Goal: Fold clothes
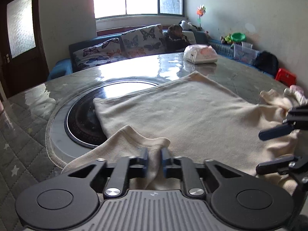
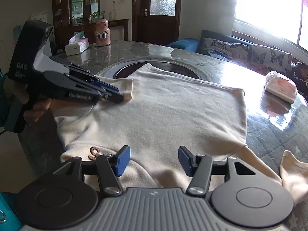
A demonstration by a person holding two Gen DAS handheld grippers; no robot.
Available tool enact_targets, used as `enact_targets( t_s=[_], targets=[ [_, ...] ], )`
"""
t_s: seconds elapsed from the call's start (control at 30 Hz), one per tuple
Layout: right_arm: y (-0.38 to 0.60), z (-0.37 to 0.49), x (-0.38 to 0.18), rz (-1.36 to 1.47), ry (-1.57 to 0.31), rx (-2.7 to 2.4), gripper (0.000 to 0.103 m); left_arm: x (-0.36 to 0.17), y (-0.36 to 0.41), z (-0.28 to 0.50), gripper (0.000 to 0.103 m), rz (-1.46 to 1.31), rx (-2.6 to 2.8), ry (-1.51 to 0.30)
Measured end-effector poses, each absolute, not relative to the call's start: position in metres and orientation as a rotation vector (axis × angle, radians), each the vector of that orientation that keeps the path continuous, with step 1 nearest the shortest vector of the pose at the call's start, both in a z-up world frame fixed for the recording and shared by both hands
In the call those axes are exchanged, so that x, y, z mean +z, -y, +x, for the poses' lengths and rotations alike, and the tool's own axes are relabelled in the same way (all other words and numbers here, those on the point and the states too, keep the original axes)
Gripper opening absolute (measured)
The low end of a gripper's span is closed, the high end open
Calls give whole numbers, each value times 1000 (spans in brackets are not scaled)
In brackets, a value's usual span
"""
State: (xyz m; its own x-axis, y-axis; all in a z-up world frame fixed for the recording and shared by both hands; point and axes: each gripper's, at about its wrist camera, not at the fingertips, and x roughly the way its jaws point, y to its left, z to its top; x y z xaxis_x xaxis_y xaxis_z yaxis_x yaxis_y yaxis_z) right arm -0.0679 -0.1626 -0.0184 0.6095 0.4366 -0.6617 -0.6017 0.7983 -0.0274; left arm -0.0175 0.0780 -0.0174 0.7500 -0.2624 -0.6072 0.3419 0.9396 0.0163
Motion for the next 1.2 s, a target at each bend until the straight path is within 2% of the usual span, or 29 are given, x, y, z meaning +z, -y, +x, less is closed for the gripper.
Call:
enact_targets(
  t_s=[0.17, 0.4, 0.47, 0.6, 0.67, 0.8, 0.9, 0.93, 1.03, 1.2],
  targets=[
    [164, -70, -20, -258, -692, 595, 58, -4, -103, -33, 4, 40, -285, -583],
    [165, -72, -20, -258, -691, 590, 59, 14, -129, -52, 4, -33, -234, -558],
    [165, -73, -21, -260, -693, 591, 63, 11, -116, -52, 9, 20, -269, -566],
    [166, -74, -23, -251, -695, 586, 63, -1, -92, -43, 19, 93, -312, -586],
    [166, -74, -23, -247, -695, 586, 63, -7, -84, -37, 29, 123, -317, -595],
    [167, -73, -23, -242, -697, 589, 63, -19, -69, -24, 32, 184, -329, -614],
    [167, -72, -23, -238, -699, 590, 64, -25, -62, -19, 28, 222, -339, -614],
    [167, -72, -23, -237, -699, 589, 64, -25, -64, -19, 15, 207, -341, -614],
    [166, -73, -23, -238, -699, 589, 64, -22, -75, -19, 5, 154, -335, -614],
    [166, -74, -22, -246, -698, 587, 64, 1, -116, -32, 3, 22, -237, -547]
  ],
)
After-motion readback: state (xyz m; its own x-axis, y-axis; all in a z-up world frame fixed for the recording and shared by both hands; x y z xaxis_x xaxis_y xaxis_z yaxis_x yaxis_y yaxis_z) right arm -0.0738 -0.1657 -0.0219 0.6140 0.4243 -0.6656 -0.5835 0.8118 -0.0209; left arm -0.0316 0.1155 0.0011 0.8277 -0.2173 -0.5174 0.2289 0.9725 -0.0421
